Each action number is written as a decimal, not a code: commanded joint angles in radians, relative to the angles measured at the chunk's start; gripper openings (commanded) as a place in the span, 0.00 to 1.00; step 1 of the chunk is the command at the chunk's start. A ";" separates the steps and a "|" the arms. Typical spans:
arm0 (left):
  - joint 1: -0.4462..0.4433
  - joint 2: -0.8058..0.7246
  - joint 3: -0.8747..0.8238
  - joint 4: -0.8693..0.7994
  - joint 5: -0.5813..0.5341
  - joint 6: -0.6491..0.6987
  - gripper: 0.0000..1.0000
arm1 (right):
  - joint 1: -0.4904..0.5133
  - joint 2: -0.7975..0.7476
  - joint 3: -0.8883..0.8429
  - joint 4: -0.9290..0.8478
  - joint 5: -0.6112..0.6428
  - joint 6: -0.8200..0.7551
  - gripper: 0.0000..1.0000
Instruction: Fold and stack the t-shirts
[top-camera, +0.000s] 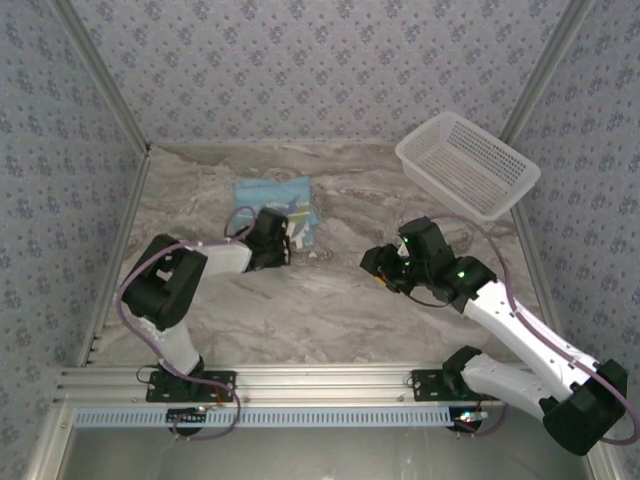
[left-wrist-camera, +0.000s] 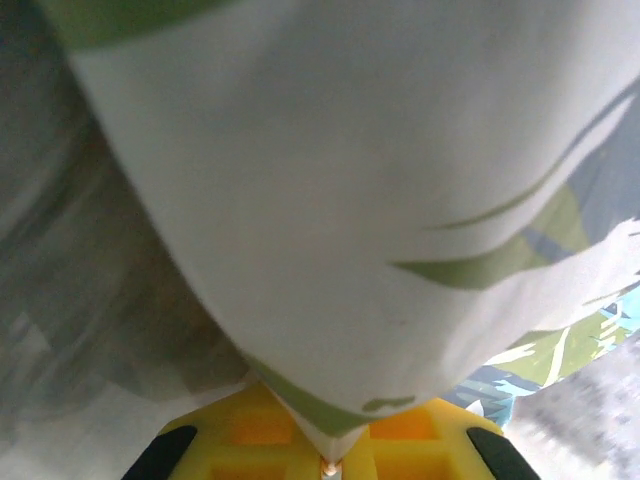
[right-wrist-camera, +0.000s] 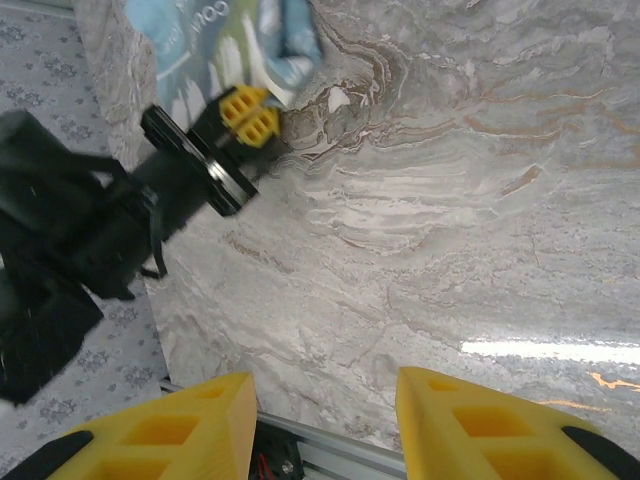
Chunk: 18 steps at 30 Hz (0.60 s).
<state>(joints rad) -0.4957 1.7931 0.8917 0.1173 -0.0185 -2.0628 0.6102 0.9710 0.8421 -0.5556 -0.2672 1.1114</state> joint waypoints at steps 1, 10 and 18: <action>0.112 0.052 0.055 -0.031 0.042 0.099 0.08 | -0.014 -0.005 0.003 -0.041 -0.005 0.014 0.43; 0.397 0.241 0.314 -0.164 0.163 0.411 0.08 | -0.060 -0.006 0.011 -0.078 -0.036 -0.006 0.43; 0.558 0.336 0.502 -0.364 0.213 0.654 0.08 | -0.111 0.022 0.008 -0.067 -0.088 -0.029 0.43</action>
<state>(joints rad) 0.0319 2.0956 1.3544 -0.0715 0.1909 -1.5562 0.5125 0.9779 0.8421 -0.6041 -0.3214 1.1069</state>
